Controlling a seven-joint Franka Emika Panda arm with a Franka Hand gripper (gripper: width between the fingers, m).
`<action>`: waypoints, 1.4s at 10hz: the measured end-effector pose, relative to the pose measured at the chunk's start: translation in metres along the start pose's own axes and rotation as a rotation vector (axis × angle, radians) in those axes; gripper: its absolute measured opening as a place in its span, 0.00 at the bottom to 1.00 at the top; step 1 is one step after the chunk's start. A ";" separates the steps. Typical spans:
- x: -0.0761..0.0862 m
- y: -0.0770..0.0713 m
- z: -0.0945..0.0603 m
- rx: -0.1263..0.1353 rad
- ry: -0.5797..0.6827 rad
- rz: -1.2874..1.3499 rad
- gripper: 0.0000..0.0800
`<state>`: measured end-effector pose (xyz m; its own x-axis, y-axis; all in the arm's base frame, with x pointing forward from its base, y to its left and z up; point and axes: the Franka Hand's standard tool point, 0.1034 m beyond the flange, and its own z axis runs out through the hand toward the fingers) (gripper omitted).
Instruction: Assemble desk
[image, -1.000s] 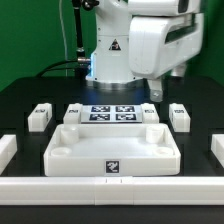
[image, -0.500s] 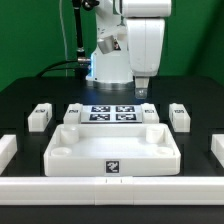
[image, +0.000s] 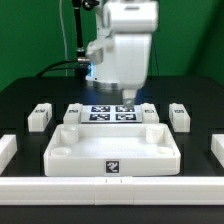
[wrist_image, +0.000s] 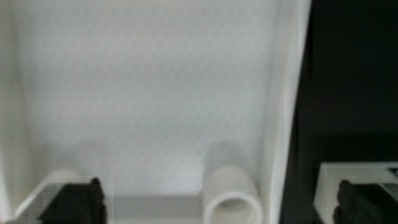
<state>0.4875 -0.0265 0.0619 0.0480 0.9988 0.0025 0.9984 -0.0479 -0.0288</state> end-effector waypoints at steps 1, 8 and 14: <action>-0.002 -0.003 0.018 0.007 0.007 0.010 0.81; -0.003 -0.008 0.042 0.001 0.017 0.020 0.59; -0.003 -0.008 0.043 0.003 0.018 0.020 0.07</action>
Offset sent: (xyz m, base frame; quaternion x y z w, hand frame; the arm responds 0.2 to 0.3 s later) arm -0.0059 0.0016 -0.0175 -0.0437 0.0288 -0.0006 0.9986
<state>0.4777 -0.0286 0.0193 0.0685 0.9975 0.0195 0.9972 -0.0679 -0.0316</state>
